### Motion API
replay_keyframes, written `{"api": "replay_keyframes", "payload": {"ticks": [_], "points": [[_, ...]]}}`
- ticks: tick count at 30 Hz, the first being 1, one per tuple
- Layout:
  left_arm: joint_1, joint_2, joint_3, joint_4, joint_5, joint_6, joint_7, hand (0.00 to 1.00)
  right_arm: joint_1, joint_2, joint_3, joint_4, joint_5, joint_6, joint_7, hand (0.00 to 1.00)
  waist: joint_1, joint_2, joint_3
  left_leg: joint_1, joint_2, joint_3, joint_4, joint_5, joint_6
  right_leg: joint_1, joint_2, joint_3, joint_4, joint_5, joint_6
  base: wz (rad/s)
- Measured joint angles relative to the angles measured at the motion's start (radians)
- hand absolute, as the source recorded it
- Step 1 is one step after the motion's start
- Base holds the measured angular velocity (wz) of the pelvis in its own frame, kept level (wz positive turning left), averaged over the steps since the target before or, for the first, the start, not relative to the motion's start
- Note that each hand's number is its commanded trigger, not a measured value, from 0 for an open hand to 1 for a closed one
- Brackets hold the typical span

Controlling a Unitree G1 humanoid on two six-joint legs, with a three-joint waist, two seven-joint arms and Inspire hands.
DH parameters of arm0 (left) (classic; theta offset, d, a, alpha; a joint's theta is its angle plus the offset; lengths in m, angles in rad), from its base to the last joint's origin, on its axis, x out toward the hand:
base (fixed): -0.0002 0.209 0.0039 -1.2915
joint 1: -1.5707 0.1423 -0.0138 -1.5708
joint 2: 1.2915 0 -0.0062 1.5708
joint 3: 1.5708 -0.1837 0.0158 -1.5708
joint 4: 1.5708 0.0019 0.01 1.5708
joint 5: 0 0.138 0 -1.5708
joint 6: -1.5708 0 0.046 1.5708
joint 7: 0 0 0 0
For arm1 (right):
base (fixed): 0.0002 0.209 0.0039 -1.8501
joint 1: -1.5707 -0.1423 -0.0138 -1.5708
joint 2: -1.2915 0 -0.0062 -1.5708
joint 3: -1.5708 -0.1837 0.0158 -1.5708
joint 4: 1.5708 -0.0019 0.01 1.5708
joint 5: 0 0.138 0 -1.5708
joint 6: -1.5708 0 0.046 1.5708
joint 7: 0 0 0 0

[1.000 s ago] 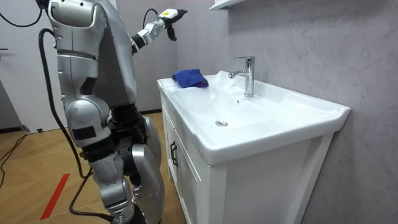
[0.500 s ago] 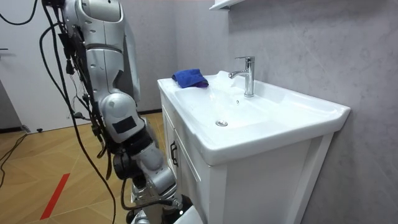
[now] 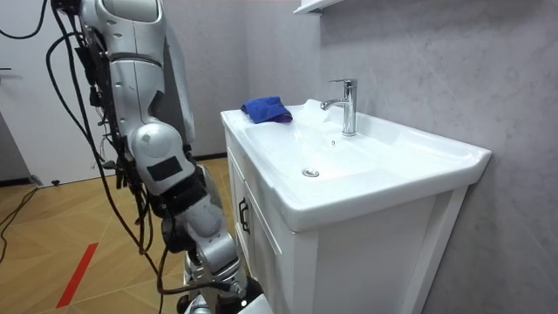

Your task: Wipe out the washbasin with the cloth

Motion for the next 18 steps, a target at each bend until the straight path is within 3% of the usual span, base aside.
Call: {"api": "replay_keyframes", "payload": {"ticks": [4,11,15,18], "points": [[-0.027,-0.001,-0.029,0.076,-0.038,-0.026,-0.016,0.00,0.008,0.016,-0.002,0.019,0.030,-0.002,0.000,0.00,-0.036,-0.005,-0.0012,0.003,-0.001,0.009,-0.010,0.003,0.001,-0.006,-0.002,0.009,0.000,-0.003,0.003,-0.05],[-0.049,0.010,-0.028,0.141,-0.090,-0.030,-0.060,0.00,0.021,0.019,-0.004,0.079,0.041,0.008,0.022,0.00,-0.082,-0.005,-0.0016,0.026,0.001,0.056,-0.039,0.008,0.004,-0.011,0.001,0.042,-0.012,0.001,0.007,-0.15],[-0.070,0.012,-0.028,0.158,-0.124,-0.028,-0.083,0.00,0.035,0.020,-0.004,0.084,0.042,0.013,0.033,0.00,-0.092,-0.005,-0.0017,0.037,0.001,0.077,-0.054,0.009,0.005,-0.010,0.001,0.055,-0.016,0.002,0.009,-0.12],[-0.091,0.012,-0.029,0.162,-0.124,-0.026,-0.095,0.00,0.038,0.025,-0.005,0.088,0.042,0.037,0.034,0.00,-0.096,-0.005,-0.0018,0.039,0.001,0.087,-0.065,0.008,0.005,-0.014,0.001,0.061,-0.020,0.003,0.010,-0.07]]}}
